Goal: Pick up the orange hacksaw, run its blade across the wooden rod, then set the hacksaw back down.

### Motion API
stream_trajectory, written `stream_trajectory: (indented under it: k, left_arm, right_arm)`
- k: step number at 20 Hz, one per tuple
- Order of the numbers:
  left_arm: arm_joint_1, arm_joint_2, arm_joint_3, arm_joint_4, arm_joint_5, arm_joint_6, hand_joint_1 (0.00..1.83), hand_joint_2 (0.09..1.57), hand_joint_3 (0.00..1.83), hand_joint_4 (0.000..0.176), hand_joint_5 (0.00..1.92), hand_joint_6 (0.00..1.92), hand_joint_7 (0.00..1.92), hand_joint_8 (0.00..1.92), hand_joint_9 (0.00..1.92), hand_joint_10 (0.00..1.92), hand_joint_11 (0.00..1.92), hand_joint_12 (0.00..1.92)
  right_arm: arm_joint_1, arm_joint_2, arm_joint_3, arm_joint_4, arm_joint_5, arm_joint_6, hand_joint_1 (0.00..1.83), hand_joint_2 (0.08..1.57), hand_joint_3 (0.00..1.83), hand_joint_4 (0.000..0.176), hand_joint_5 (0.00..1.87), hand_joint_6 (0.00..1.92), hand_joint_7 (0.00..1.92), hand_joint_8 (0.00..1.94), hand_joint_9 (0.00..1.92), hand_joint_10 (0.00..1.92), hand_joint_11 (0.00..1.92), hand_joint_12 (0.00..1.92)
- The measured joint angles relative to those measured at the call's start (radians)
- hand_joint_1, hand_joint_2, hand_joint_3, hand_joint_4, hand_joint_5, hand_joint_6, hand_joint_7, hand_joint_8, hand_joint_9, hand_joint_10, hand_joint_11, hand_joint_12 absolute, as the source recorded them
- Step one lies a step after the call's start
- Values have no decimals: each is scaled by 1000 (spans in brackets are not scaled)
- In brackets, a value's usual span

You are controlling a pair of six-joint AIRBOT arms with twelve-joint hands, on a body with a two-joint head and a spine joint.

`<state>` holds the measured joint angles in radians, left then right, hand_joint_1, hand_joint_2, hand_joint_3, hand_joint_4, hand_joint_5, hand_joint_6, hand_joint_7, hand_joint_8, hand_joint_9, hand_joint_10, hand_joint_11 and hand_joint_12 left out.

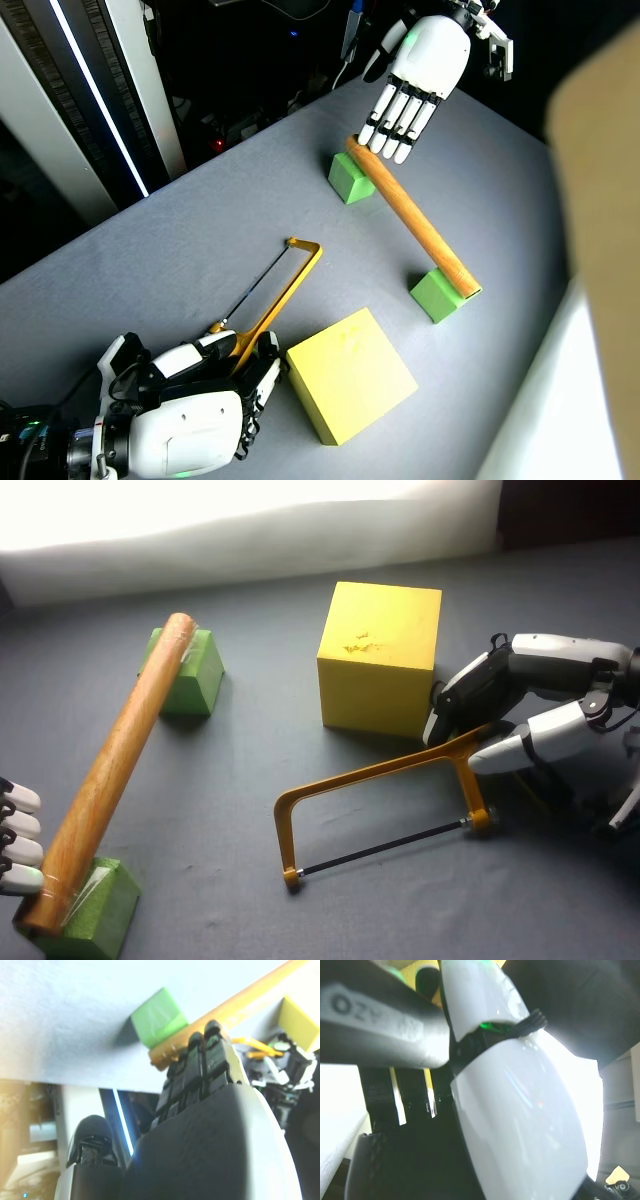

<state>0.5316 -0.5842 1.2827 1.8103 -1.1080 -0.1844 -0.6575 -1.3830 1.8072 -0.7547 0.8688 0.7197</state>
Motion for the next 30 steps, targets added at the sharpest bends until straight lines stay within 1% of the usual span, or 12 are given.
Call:
stream_trajectory:
  k: [5, 11, 12, 13, 14, 16, 20, 22, 25, 26, 27, 30]
  left_arm:
    - [-2, 0, 0, -18, 13, 0, 0, 1271, 2, 0, 5, 2, 18, 0, 17, 2, 0, 0]
    - [-19, 1, 13, -111, 16, 0, 0, 1267, 1, 0, 20, 4, 47, 8, 39, 7, 16, 10]
    - [-18, 2, 16, -83, -26, 0, 0, 1266, 0, 0, 6, 0, 22, 0, 11, 0, 0, 0]
    - [-17, 2, 16, -65, -40, 0, 0, 1265, 0, 0, 17, 4, 29, 4, 24, 6, 10, 5]
    - [-17, 2, 16, -63, -42, 0, 0, 1267, 1, 0, 15, 3, 24, 1, 21, 5, 4, 2]
    - [-17, 3, 10, -52, -48, 0, 0, 1256, 0, 0, 19, 7, 30, 10, 31, 12, 26, 12]
    - [-18, 2, -9, -47, -48, 1, 3, 1266, 1, 0, 17, 4, 27, 5, 19, 4, 5, 4]
    - [-17, 2, -10, -34, -51, 1, 0, 1265, 0, 0, 19, 3, 28, 3, 27, 5, 11, 8]
    - [-7, 2, -10, -18, -50, 2, 16, 1268, 1, 0, 12, 3, 23, 1, 20, 1, 6, 8]
    - [-6, 2, -10, -17, -50, 1, 16, 1268, 1, 0, 12, 3, 23, 1, 20, 1, 6, 8]
    - [-1, 2, -10, -16, -48, 1, 1, 1276, 3, 0, 10, 1, 25, 1, 22, 1, 1, 5]
    - [-1, 2, -12, -14, -49, 1, 10, 1270, 0, 0, 20, 3, 39, 4, 30, 3, 8, 10]
  right_arm:
    - [53, 68, -86, -35, -12, -49, 1385, 1116, 1, 0, 939, 737, 950, 1126, 974, 1328, 944, 1405]
    - [130, 162, -259, 8, -90, -97, 1386, 1110, 0, 0, 978, 671, 965, 1101, 973, 1331, 942, 1416]
    - [130, 180, -318, 142, -105, -193, 1386, 1110, 1, 0, 941, 738, 958, 1101, 1000, 1290, 966, 1353]
    - [121, 192, -330, 209, -98, -231, 1375, 1139, 4, 0, 859, 882, 903, 1167, 929, 1338, 942, 1345]
    - [115, 195, -336, 243, -93, -248, 1373, 1145, 4, 0, 852, 905, 887, 1190, 911, 1349, 936, 1346]
    - [97, 210, -350, 341, -64, -347, 1372, 1146, 1, 0, 875, 889, 887, 1184, 890, 1376, 906, 1399]
    - [91, 239, -390, 429, -11, -394, 1367, 1167, 1, 0, 822, 943, 854, 1242, 861, 1431, 915, 1431]
    - [64, 243, -453, 608, 64, -509, 1381, 1129, 0, 0, 942, 751, 941, 1127, 938, 1367, 908, 1454]
    - [46, 251, -546, 745, 130, -615, 1387, 1103, 0, 0, 1003, 654, 978, 1059, 982, 1322, 936, 1418]
    - [41, 257, -562, 752, 141, -627, 1387, 1103, 0, 0, 1003, 654, 978, 1059, 982, 1322, 936, 1418]
    - [29, 259, -580, 774, 159, -664, 1370, 1150, 0, 0, 897, 850, 882, 1192, 866, 1417, 894, 1450]
    - [-6, 259, -646, 956, 272, -793, 1367, 1156, 0, 0, 910, 841, 860, 1218, 848, 1447, 868, 1494]
